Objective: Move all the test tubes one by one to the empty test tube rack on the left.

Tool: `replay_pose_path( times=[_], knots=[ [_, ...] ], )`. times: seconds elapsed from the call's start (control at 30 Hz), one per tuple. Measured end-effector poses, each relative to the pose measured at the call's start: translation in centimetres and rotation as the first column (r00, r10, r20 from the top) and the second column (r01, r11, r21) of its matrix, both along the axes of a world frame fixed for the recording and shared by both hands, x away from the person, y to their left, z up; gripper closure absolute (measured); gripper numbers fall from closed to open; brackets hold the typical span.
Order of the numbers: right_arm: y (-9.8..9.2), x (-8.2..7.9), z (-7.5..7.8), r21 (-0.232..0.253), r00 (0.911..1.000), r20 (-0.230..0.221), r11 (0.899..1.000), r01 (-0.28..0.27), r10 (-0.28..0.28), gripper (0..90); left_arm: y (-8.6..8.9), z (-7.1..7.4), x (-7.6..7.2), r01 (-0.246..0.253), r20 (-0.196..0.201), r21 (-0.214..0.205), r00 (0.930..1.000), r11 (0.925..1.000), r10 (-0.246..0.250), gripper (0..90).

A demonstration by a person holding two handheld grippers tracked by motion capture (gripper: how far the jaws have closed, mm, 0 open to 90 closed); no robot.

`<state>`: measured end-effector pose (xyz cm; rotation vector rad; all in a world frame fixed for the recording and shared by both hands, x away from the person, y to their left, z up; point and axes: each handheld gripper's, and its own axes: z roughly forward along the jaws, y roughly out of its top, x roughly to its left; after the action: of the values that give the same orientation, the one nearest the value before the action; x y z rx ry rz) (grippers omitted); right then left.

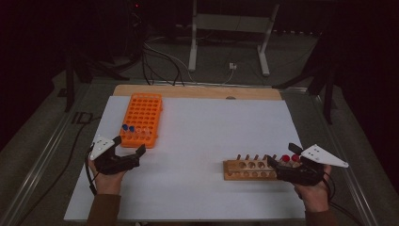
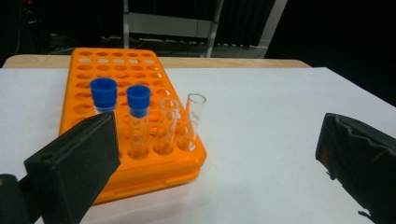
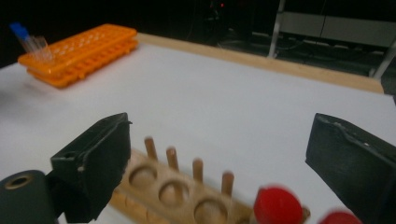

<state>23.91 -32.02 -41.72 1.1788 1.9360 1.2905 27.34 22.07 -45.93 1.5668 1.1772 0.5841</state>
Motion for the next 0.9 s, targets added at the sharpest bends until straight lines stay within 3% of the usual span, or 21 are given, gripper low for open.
replay_pose_path(
  times=[0.23,0.4,0.47,0.6,0.9],
  knots=[
    [-0.6,-0.9,-1.3,-0.04,0.9997,-0.005,0.999,0.024,-0.024,16.7,-0.8,-0.2,0.1,0.021,-0.007,0.015,0.9998,0.9997,-0.021,0.6],
    [-0.4,-1.4,-2.0,-0.076,0.9999,0.013,0.997,-0.008,0.009,33.9,-1.0,-0.2,0.2,0.026,-0.011,0.02,0.9996,0.9995,-0.026,0.6],
    [-0.1,-1.5,-2.2,-0.12,0.9993,0.035,0.993,0.018,-0.014,39.7,-1.1,-0.2,0.2,0.027,-0.012,0.022,0.9996,0.9994,-0.027,0.6],
    [-0.2,-1.6,-2.3,-0.135,0.9975,0.047,0.989,0.058,-0.052,51.7,-1.1,-0.2,0.2,0.03,-0.015,0.026,0.9994,0.9992,-0.03,0.6],
    [-0.7,-1.2,-3.0,-0.151,0.9954,0.001,0.984,0.095,-0.096,68.8,-1.3,-0.3,0.2,0.035,-0.016,0.023,0.9993,0.9991,-0.034,0.5]
  ],
)
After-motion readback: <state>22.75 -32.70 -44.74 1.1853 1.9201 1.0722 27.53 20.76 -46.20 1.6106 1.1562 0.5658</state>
